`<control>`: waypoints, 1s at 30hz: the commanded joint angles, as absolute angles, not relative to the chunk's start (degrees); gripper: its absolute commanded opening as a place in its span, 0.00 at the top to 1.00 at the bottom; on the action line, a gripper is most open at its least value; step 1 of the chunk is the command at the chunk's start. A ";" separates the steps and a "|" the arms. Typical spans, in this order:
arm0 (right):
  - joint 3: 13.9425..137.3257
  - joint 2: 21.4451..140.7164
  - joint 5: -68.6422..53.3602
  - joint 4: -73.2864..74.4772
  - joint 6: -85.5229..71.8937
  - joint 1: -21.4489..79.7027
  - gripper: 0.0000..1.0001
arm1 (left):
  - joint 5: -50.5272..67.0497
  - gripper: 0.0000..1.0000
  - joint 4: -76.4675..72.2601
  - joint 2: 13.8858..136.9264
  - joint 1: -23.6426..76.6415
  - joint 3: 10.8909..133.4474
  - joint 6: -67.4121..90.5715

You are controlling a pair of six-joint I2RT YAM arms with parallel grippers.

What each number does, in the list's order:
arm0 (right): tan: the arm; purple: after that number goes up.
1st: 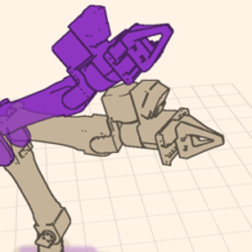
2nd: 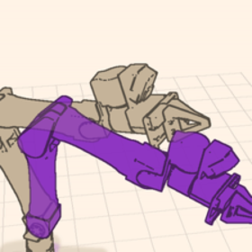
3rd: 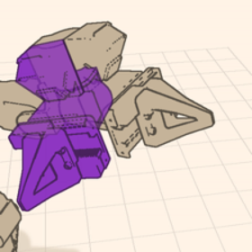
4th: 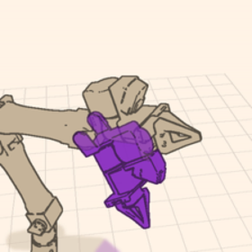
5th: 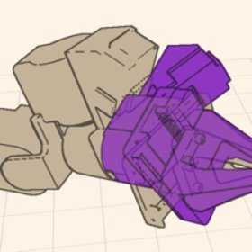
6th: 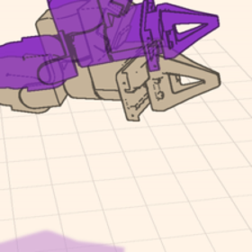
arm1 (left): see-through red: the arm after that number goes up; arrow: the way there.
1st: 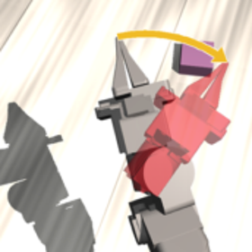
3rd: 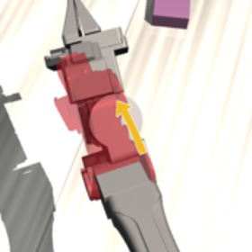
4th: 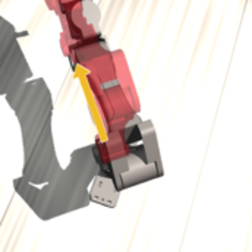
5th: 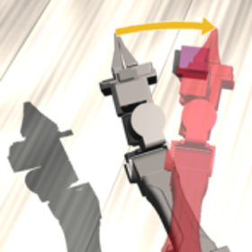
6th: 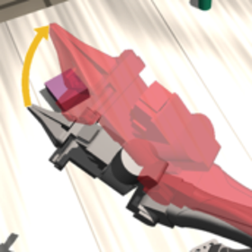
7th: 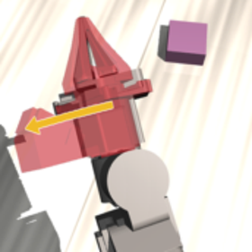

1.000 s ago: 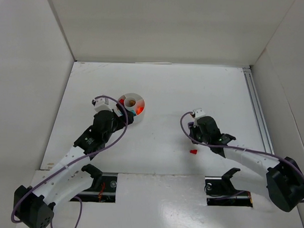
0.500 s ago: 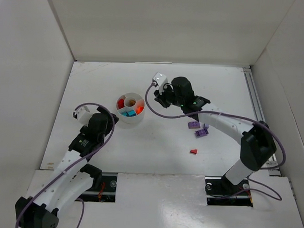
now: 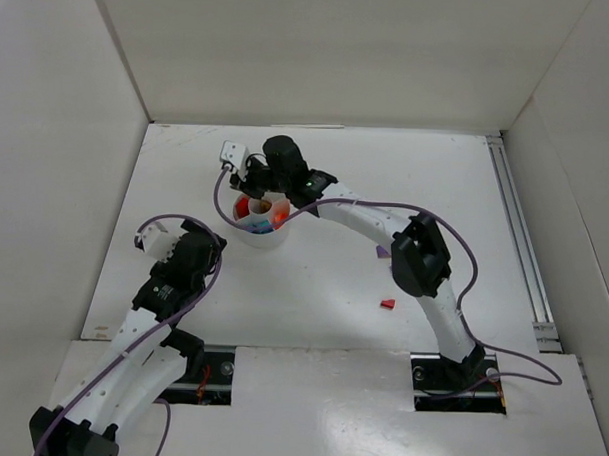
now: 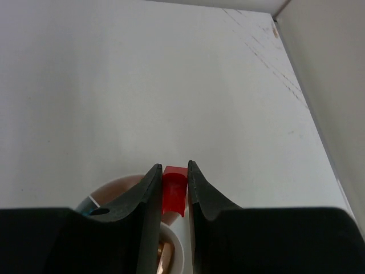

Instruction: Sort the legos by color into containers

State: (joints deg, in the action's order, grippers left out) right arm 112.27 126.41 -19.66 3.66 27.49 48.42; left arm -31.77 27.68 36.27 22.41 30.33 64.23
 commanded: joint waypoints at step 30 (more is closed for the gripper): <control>116.98 131.75 -16.44 7.56 30.23 49.22 0.69 | -31.55 0.00 21.18 37.27 22.32 27.69 58.10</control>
